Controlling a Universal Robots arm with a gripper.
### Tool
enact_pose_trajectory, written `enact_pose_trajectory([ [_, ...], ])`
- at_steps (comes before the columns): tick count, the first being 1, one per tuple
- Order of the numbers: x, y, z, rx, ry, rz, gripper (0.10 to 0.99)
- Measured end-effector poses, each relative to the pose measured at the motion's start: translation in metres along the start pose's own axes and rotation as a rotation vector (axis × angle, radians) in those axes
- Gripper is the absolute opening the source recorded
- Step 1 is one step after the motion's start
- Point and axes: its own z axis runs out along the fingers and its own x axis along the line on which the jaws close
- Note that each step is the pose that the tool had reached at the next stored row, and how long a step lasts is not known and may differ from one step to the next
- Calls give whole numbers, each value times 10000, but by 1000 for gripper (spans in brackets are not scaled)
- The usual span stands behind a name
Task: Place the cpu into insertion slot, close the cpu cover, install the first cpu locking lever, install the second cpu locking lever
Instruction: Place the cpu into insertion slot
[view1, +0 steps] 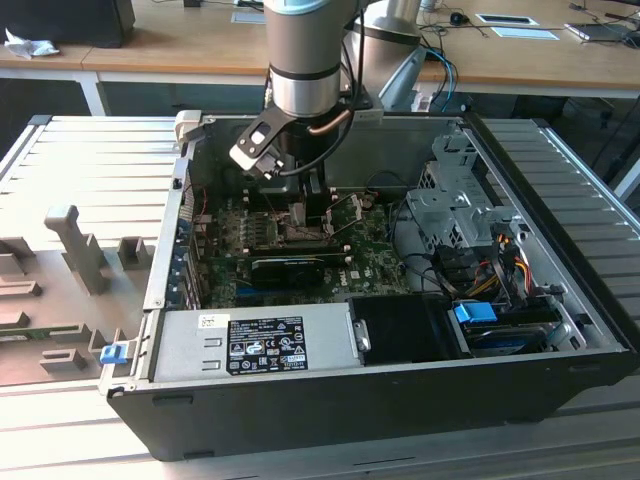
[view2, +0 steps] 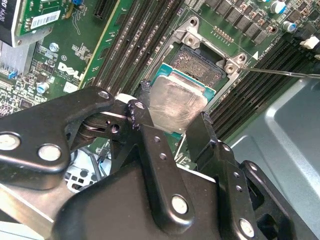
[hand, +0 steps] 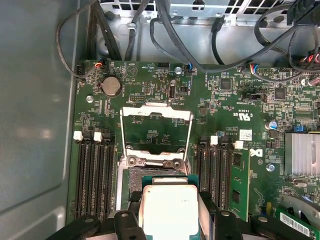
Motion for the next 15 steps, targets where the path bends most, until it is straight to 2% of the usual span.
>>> enact_pose_trajectory([
  [15, -2, -5, 57, 0, 0, 0, 529],
])
